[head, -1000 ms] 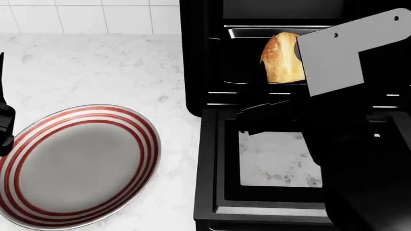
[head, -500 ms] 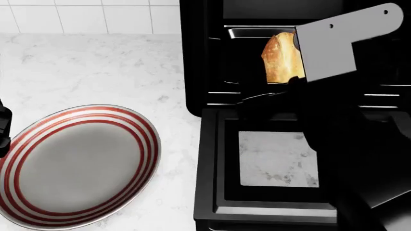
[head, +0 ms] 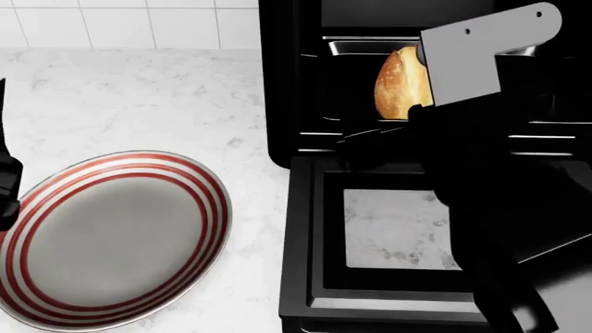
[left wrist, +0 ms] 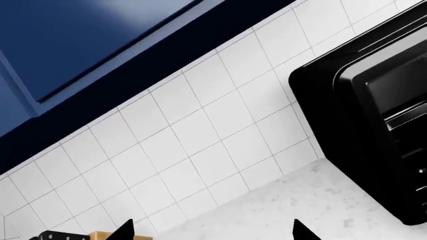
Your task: Pick the bread from the tray and place it on the plate on the counter.
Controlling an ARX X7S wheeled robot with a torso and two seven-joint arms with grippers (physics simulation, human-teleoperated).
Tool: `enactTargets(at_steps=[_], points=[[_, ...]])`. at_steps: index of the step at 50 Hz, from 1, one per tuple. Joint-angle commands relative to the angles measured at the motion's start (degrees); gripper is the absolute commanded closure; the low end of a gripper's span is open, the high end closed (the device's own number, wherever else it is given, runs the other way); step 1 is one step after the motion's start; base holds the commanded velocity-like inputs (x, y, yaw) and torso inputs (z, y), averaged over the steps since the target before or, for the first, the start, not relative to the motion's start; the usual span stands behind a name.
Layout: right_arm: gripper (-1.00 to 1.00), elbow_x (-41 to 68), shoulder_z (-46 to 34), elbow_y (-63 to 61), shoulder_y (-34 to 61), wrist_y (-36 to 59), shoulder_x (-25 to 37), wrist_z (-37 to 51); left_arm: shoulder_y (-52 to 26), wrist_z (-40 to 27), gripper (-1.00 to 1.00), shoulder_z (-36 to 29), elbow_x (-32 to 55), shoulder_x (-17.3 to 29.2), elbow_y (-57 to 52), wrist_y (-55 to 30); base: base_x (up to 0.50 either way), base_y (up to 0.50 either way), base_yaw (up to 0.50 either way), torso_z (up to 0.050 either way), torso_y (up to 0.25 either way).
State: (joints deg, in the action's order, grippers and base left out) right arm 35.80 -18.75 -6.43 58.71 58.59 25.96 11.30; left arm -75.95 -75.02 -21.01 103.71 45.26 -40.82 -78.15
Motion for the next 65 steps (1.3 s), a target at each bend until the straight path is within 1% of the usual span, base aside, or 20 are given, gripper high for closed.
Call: enactTargets(at_steps=[1, 31, 47, 65], points=[[-1.00, -1.7, 0.0, 3.8, 1.2, -1.3, -1.6, -2.2, -0.9, 1.2, -1.00, 0.1, 0.2, -0.8, 0.1, 2.0, 0.00, 0.00, 0.00, 0.000, 0.000], [-1.00, -2.7, -1.7, 11.6, 4.5, -3.1, -2.6, -4.6, -1.3, 1.4, -1.00, -1.4, -0.1, 0.1, -0.1, 2.9, 0.00, 0.00, 0.00, 0.000, 0.000], [-1.00, -4.2, -3.5, 17.8, 6.9, -4.5, -3.4, -6.2, -3.6, -0.6, -1.00, -3.0, 2.2, 0.8, 0.1, 3.5, 0.00, 0.00, 0.00, 0.000, 0.000], [-1.00, -5.2, -4.5, 24.0, 8.9, -6.4, -4.5, -7.7, -4.4, -0.7, -1.00, -4.1, 2.6, 1.4, 0.0, 4.0, 0.00, 0.00, 0.00, 0.000, 0.000]])
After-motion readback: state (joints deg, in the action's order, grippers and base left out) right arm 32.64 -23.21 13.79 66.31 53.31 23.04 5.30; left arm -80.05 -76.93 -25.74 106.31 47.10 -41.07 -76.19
